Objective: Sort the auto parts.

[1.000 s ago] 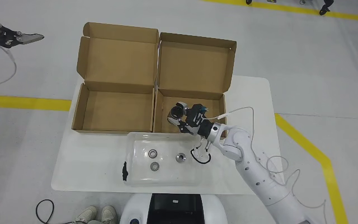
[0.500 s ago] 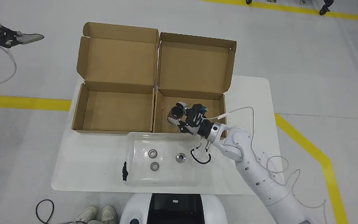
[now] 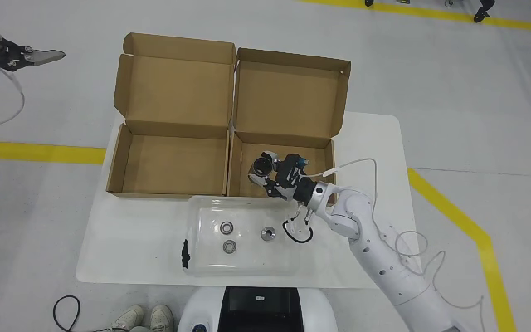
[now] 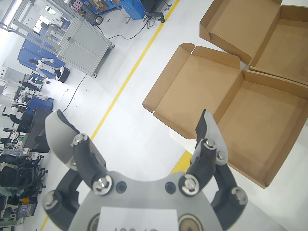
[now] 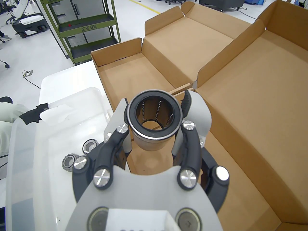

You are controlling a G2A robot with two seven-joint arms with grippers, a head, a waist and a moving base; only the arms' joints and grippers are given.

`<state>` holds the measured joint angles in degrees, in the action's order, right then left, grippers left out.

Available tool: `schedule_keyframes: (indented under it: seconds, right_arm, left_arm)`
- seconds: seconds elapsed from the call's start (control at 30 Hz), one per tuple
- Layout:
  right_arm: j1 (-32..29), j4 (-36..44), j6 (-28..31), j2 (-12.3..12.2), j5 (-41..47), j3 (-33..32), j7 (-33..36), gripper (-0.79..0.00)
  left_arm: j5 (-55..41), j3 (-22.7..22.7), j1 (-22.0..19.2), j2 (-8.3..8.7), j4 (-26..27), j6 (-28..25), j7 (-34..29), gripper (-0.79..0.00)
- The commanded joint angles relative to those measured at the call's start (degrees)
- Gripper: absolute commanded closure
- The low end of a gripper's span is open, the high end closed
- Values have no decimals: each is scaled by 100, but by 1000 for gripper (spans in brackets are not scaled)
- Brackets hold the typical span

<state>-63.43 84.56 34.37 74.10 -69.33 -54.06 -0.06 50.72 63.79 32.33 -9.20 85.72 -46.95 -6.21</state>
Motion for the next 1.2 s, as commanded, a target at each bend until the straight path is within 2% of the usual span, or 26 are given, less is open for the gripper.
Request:
schedule_keyframes:
  seconds: [0.0, 0.23, 0.43, 0.9, 1.17]
  right_arm:
    - [0, 0, 0, 0, 0, 0, 0, 0]
    - [-9, 8, -65, 0, -70, 13, 81, 0]
    - [225, -249, -70, 36, -181, 81, 66, 0]
    - [977, -1567, -373, 291, -557, 633, -373, 0]
    - [1446, -2252, -391, 499, -269, 877, -334, 0]
  left_arm:
    - [0, 0, 0, 0, 0, 0, 0, -785]
    - [0, 0, 0, 0, 0, 0, 0, -785]
    - [0, 0, 0, 0, 0, 0, 0, -785]
    - [0, 0, 0, 0, 0, 0, 0, -785]
    - [0, 0, 0, 0, 0, 0, 0, -785]
